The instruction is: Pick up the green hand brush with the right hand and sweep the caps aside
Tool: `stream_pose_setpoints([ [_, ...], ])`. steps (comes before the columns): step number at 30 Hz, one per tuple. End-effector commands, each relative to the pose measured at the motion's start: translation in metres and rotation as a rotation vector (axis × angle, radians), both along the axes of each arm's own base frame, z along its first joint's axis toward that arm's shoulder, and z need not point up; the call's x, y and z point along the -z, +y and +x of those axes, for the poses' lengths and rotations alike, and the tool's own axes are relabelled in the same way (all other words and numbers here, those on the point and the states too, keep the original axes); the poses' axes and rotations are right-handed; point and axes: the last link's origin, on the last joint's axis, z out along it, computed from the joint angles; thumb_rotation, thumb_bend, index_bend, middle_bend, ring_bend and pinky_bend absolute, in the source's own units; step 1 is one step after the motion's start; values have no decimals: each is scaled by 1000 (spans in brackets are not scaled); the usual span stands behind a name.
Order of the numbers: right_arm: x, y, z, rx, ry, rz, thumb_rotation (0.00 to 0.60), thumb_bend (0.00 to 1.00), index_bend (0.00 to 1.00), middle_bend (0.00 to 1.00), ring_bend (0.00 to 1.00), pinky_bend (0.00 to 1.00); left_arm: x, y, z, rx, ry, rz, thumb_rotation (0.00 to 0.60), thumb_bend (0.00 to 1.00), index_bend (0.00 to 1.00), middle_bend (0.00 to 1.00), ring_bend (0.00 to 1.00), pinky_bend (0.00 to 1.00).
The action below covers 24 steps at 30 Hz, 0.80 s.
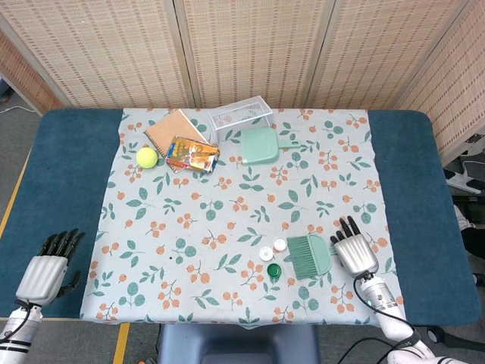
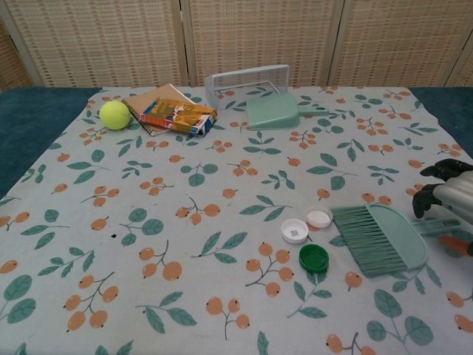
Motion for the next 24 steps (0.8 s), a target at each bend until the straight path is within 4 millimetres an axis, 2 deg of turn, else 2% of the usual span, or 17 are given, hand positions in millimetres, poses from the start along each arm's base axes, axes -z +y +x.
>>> stream_pose_setpoints([
  [1, 3, 0, 1, 3, 1, 3, 600, 278, 386, 327, 68, 0, -1, 0, 0, -3, -1, 2, 600, 429, 0, 0, 0, 78],
  [13, 6, -1, 1, 17, -1, -8, 600, 284, 536, 426, 174, 0, -2, -1, -1, -14, 6, 0, 600, 429, 0, 0, 0, 77],
  [20, 6, 1, -4, 49, -2, -22, 600, 397, 580, 513, 256, 0, -2, -1, -1, -20, 7, 0, 600, 428, 0, 0, 0, 79],
  [24, 2, 3, -5, 40, -9, -36, 600, 429, 643, 576, 309, 0, -2, -2, -2, -22, 6, -2, 600, 429, 0, 0, 0, 79],
])
